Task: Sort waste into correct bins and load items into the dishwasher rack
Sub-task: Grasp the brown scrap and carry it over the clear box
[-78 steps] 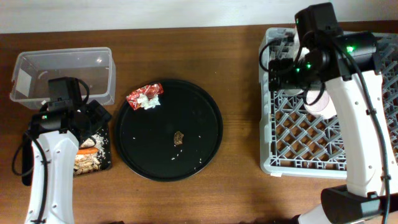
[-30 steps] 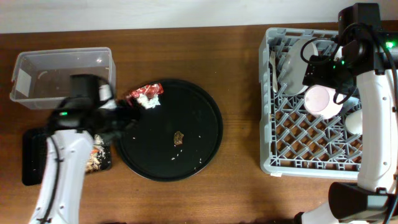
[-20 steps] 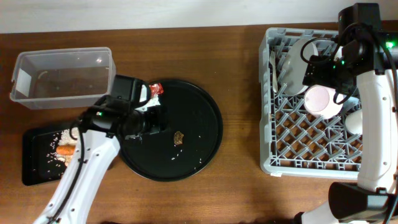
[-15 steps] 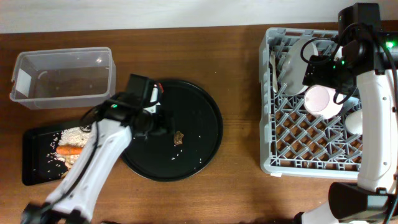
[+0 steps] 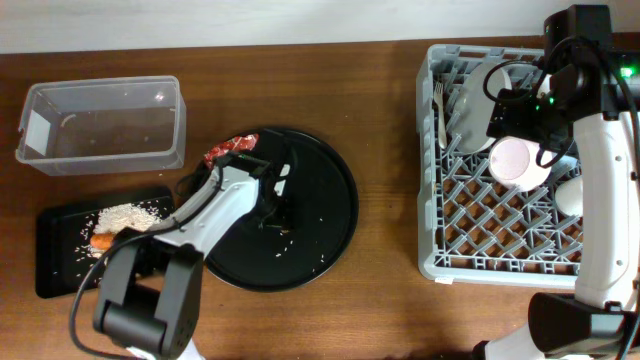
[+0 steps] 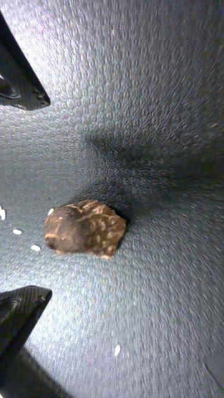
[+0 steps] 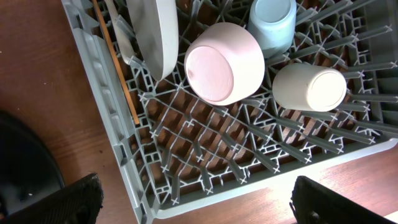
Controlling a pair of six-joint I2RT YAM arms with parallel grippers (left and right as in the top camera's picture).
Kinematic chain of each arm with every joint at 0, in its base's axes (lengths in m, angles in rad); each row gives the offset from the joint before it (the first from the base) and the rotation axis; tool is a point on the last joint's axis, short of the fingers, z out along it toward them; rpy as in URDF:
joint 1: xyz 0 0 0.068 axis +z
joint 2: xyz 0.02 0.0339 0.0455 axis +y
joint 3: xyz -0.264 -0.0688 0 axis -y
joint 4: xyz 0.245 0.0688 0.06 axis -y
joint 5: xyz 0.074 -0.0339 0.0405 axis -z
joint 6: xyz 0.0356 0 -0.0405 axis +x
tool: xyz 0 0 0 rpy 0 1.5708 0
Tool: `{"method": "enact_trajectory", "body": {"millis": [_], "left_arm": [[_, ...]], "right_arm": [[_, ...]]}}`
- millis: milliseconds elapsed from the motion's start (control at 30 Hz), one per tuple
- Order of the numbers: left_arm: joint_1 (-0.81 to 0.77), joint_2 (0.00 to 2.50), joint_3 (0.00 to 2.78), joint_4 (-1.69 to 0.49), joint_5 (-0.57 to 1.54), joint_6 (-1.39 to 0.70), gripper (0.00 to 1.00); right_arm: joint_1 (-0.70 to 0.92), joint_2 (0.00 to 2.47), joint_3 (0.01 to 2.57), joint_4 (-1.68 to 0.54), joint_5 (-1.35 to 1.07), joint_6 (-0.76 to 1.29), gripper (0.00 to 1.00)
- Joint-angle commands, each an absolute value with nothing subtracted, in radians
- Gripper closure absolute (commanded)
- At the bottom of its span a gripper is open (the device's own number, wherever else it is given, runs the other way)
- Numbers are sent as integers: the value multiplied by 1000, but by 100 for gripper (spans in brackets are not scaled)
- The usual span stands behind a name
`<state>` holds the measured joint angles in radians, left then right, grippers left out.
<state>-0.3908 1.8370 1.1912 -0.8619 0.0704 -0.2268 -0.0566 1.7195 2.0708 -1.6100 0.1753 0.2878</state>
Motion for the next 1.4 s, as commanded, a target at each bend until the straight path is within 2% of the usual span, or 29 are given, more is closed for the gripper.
{"method": "enact_trajectory", "body": {"millis": [0,200,233,367,533,800,933,1033,1100,1267,1367], "left_arm": [[-390,1868,1179,-834,66,-212,11],[-390,1899,1159,-753,63,-206,11],[-390,1901,1159,-742,63,-206,16],[-393,1904,1159,-737,64,-201,21],[-430,1904,1159,-737,66,-162,35],[-460,1904,1159,-749,44,-163,36],[-460,1904,1159,-749,43,-163,51],[-460,1904,1159,-749,44,-163,56],[-460,1903,1160,-750,44,-163,65],[-460,1901,1176,-768,44,-167,67],[-460,1901,1207,-793,44,-167,73]], "right_arm": [[-60,1710,2080,-1612,192,297,1],[-60,1710,2080,-1612,192,297,1],[-60,1710,2080,-1612,192,297,1],[-60,1710,2080,-1612,192,297,2],[-60,1710,2080,-1612,192,297,1],[-60,1710,2080,-1612,192,297,1],[-60,1710,2080,-1612,192,297,1],[-60,1710,2080,-1612,192,297,1],[-60,1710,2080,-1612,192,297,1],[-60,1710,2080,-1612,192,297,1],[-60,1710,2080,-1612,192,297,1]]}}
